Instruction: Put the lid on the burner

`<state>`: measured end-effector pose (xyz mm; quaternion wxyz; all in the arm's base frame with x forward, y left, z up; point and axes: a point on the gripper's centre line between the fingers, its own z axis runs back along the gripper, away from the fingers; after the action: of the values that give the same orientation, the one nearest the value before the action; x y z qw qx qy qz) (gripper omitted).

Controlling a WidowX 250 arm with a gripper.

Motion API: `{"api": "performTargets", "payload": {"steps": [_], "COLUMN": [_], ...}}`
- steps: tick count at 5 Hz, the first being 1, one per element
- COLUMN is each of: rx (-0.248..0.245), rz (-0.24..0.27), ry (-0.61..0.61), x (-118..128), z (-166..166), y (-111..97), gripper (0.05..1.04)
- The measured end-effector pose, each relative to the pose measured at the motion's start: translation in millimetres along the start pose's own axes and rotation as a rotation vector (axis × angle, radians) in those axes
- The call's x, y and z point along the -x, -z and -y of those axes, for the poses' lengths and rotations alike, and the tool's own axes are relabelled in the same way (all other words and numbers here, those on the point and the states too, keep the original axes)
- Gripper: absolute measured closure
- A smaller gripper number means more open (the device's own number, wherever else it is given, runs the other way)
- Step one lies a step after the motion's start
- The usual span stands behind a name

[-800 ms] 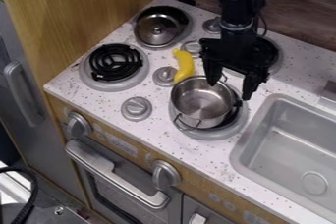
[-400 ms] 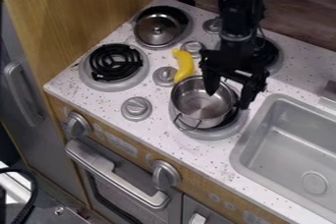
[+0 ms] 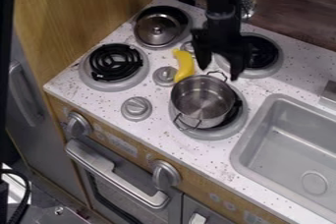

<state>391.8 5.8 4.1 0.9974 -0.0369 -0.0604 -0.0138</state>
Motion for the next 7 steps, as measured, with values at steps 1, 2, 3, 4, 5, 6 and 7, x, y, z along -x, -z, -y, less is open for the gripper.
{"api": "performTargets", "payload": {"steps": [1, 2, 3, 4, 5, 6, 7], "rx": [-0.037, -0.053, -0.059, -0.075, -0.096, -0.139, -0.183], "rz": [0.033, 0.046, 0.068, 0.095, 0.113, 0.150, 0.200], "ry": [-0.053, -0.116, -0.150, -0.198, -0.229, -0.257, -0.287], "x": [-27.1, -38.3, -51.7, -60.6, -71.8, -76.7, -82.3], "z": [-37.7, -71.6, -93.0, -112.5, -132.7, -149.9, -159.9], "y": [-0.5, 8.4, 16.8, 19.0, 23.4, 20.4, 17.7], "gripper": [0.086, 0.086, 0.086, 0.086, 0.086, 0.086, 0.086]}}
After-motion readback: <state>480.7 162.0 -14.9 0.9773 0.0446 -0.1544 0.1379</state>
